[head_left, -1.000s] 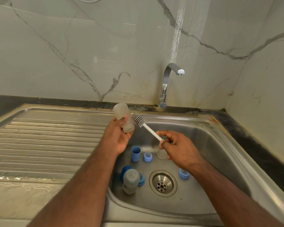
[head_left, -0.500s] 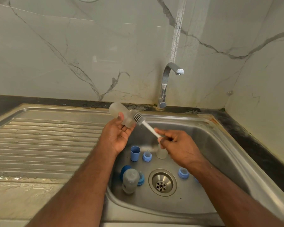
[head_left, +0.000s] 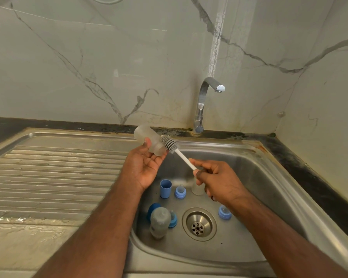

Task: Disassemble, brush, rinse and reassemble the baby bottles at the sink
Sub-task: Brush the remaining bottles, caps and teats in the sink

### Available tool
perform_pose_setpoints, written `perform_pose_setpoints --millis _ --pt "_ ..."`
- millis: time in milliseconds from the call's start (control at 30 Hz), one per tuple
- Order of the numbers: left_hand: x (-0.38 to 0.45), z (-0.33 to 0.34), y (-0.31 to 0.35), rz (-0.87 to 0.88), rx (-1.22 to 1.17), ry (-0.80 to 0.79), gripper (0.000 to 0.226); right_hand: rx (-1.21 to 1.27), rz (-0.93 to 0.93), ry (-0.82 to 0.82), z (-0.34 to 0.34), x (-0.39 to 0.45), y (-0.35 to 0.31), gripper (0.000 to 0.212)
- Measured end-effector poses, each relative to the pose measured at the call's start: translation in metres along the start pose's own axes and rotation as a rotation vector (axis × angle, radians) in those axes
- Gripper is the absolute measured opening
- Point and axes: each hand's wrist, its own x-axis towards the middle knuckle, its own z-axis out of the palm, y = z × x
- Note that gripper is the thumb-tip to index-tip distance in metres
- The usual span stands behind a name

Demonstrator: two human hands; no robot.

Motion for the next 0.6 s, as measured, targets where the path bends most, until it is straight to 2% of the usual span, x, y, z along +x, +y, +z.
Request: perform_pose_setpoints --millis 133,267,367,600 --pt "-0.0003 -0.0016 0.0008 -0.001 0.026 -0.011 0.029 -0.150 0.002 -0.034 -0.0032 0.0025 0.0015 0.036" --pt "0.0002 -0.0010 -0.0009 -0.027 0.049 -0.065 0.030 -0.047 -0.002 0.001 -0.0043 0.0010 0.0023 0.037" --pt "0.0015 -0.0023 -0.0021 -0.023 0.060 -0.071 0.032 -0.071 -0.024 0.007 -0.0036 -0.0006 0.0031 0.038" --pt "0.0044 0.0005 -0.0061 -0.018 0.113 0.052 0.029 -0.260 -0.067 0.025 -0.0019 -0.0036 -0.0020 0.041"
